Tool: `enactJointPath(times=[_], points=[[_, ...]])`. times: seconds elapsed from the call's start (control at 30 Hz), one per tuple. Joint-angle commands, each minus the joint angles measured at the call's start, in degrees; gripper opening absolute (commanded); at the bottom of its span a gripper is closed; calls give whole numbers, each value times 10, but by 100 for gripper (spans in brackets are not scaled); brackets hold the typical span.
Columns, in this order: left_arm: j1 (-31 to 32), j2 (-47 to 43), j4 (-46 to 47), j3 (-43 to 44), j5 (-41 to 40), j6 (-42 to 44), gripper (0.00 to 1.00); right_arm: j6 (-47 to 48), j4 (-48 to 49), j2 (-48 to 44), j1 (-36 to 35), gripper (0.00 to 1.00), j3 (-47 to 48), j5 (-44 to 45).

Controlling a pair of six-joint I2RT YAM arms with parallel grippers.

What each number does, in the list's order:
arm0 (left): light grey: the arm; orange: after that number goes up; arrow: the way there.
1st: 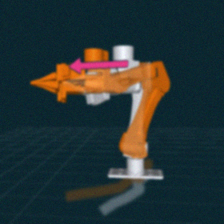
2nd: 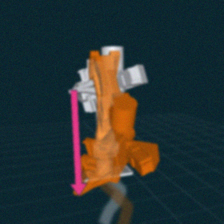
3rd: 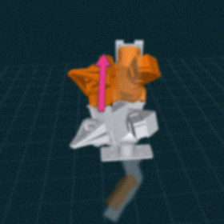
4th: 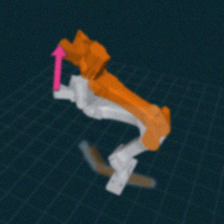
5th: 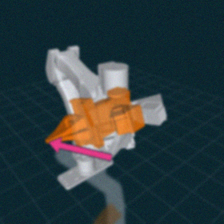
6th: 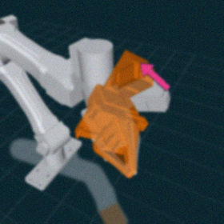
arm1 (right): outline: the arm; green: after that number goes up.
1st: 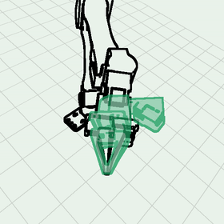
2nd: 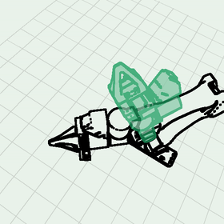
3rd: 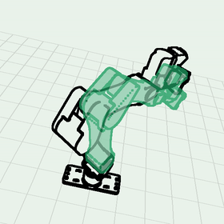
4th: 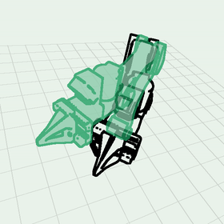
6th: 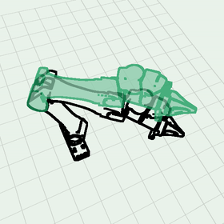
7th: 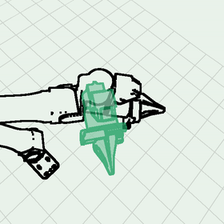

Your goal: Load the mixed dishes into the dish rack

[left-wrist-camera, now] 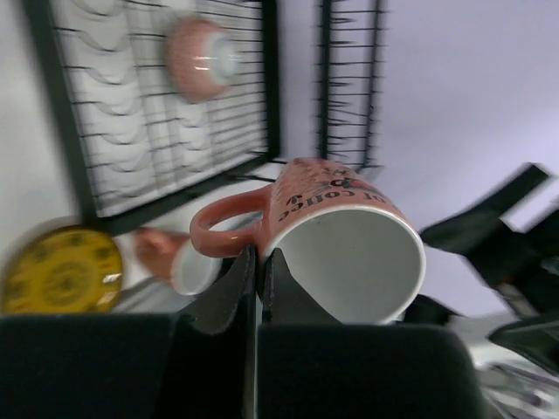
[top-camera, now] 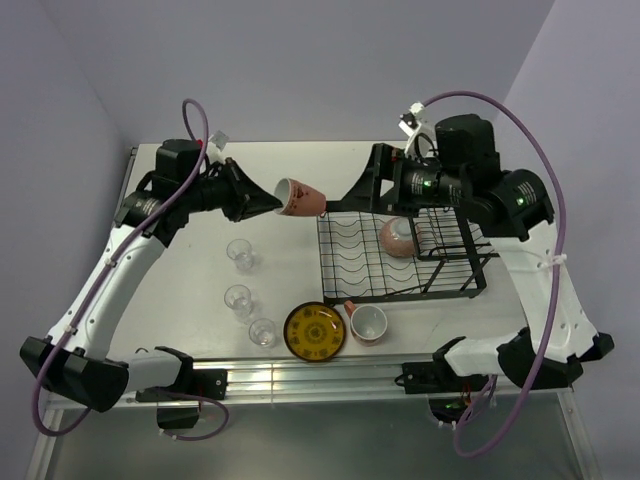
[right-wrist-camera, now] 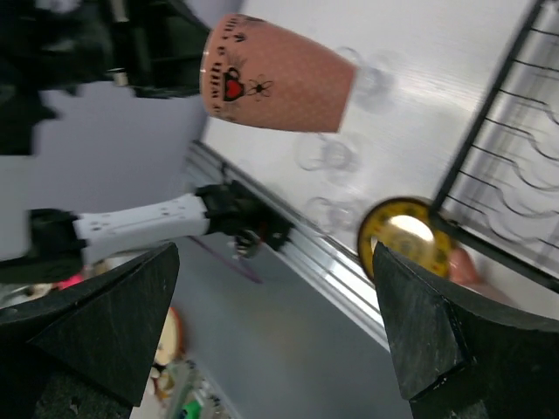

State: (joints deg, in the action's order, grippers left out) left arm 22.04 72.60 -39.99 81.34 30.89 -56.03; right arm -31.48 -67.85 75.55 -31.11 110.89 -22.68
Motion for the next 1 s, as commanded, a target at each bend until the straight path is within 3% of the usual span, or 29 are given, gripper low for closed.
enactJointPath(times=[0.0,0.13,0.2,0.33,0.77,0.97], points=[[-5,-28,206,-43,151,-167,0,-43,127,-28,26,99,-32,-155],[-5,-62,431,-140,188,-320,0,-91,204,-43,40,99,-68,-216],[-5,-69,504,-154,196,-370,0,-131,258,-46,43,98,-89,-251],[-5,-78,576,-173,196,-425,0,-149,277,-35,47,98,-85,-263],[-4,-91,610,-165,192,-470,0,-143,298,-9,60,96,-78,-267],[-3,-91,617,-171,190,-477,0,-206,399,2,62,94,-98,-300]])
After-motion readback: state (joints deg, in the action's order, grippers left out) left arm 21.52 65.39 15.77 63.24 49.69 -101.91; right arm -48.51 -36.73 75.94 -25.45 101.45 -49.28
